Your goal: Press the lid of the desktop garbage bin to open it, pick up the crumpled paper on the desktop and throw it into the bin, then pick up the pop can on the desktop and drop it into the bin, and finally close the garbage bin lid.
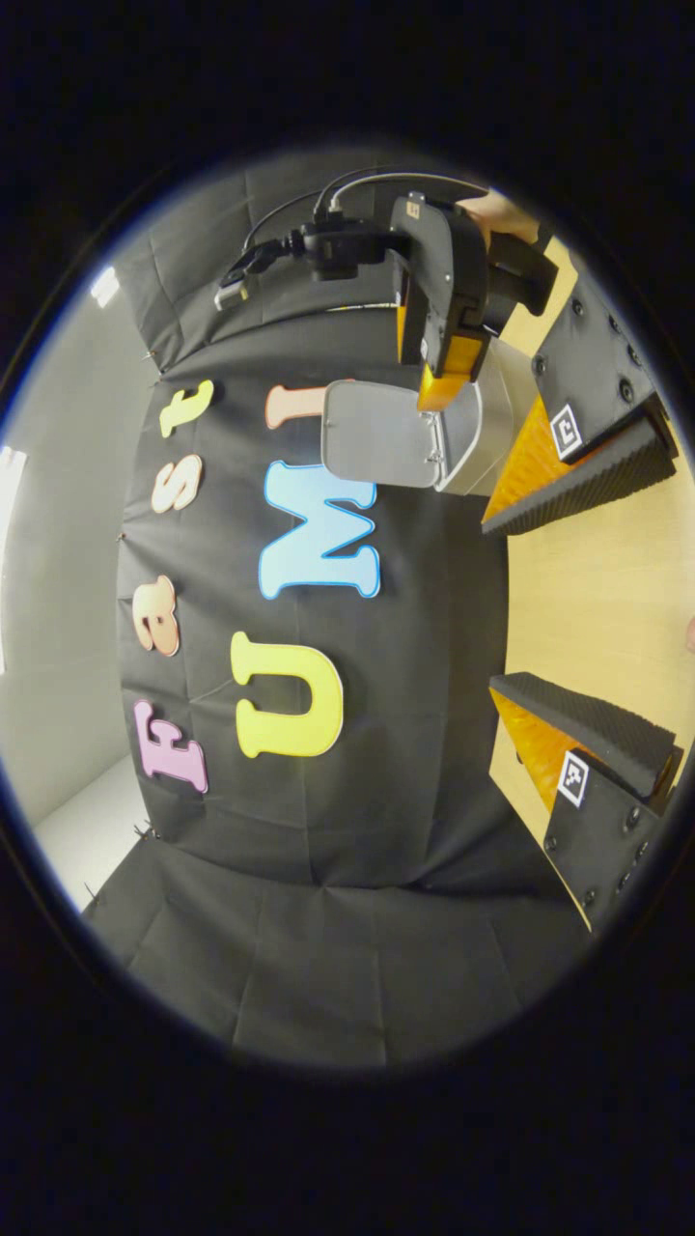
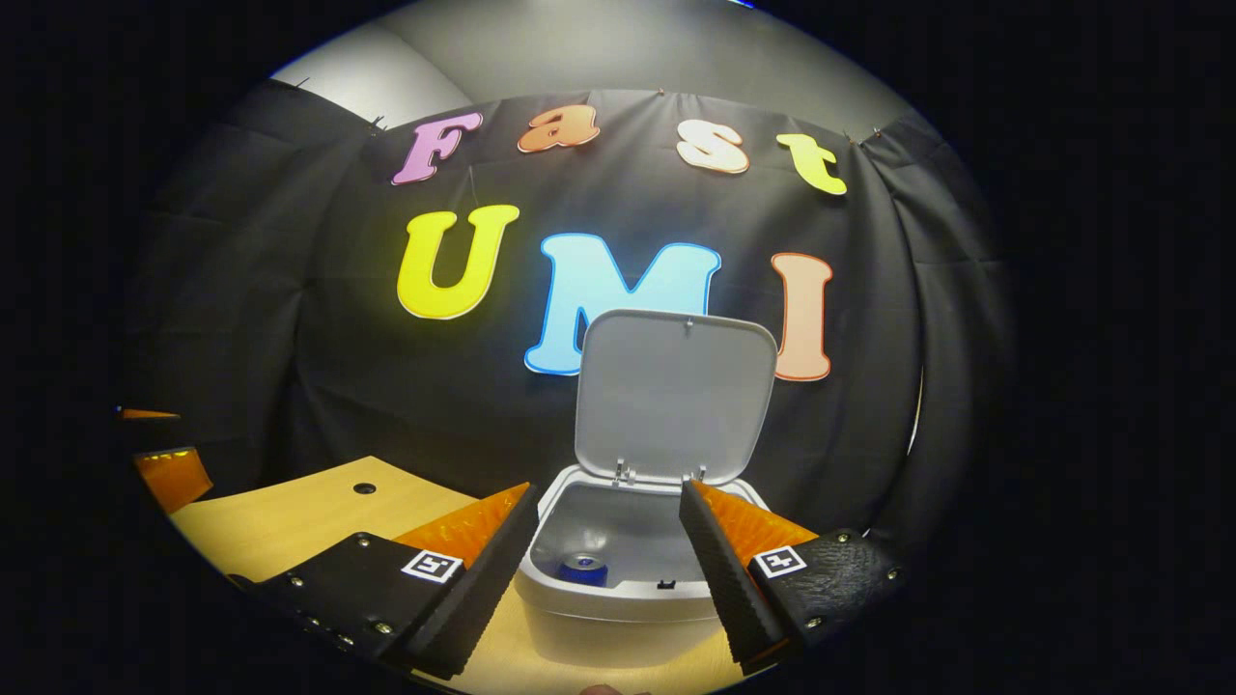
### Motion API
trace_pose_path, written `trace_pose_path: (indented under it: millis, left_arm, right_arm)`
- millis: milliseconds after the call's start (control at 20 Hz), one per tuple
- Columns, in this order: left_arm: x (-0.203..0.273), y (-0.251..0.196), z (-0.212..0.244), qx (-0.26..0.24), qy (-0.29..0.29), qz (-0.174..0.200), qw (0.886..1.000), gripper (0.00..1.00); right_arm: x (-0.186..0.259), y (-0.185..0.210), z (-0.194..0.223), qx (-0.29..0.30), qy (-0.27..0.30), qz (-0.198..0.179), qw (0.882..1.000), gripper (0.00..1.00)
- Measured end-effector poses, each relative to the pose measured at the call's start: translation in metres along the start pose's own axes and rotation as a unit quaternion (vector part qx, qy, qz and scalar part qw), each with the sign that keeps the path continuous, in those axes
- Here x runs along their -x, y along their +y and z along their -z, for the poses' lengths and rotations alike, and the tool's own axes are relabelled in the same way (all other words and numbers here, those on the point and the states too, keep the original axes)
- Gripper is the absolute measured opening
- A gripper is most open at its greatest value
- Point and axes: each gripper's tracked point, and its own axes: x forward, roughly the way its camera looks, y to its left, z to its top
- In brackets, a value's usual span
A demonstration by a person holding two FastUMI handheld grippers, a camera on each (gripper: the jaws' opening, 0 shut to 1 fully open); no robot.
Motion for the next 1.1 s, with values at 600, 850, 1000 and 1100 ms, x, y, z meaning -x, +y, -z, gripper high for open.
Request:
trace_pose_path:
  millis: [600,850,1000,1100]
  left_arm:
    - [-0.007,0.006,-0.001,-0.009,0.002,0.038,0.999,1.00]
    - [-0.019,0.019,-0.001,-0.007,0.007,0.060,0.998,1.00]
    - [-0.021,0.028,-0.003,0.000,0.006,0.065,0.998,1.00]
    - [-0.025,0.039,0.001,0.001,0.007,0.052,0.999,0.94]
  right_arm:
    - [-0.034,-0.018,-0.066,0.021,-0.025,0.022,0.999,0.94]
    - [-0.056,-0.039,-0.099,0.051,-0.040,0.065,0.996,0.94]
    - [-0.072,-0.046,-0.109,0.040,-0.036,0.072,0.996,0.94]
    - [-0.082,-0.051,-0.118,0.032,-0.040,0.078,0.996,0.94]
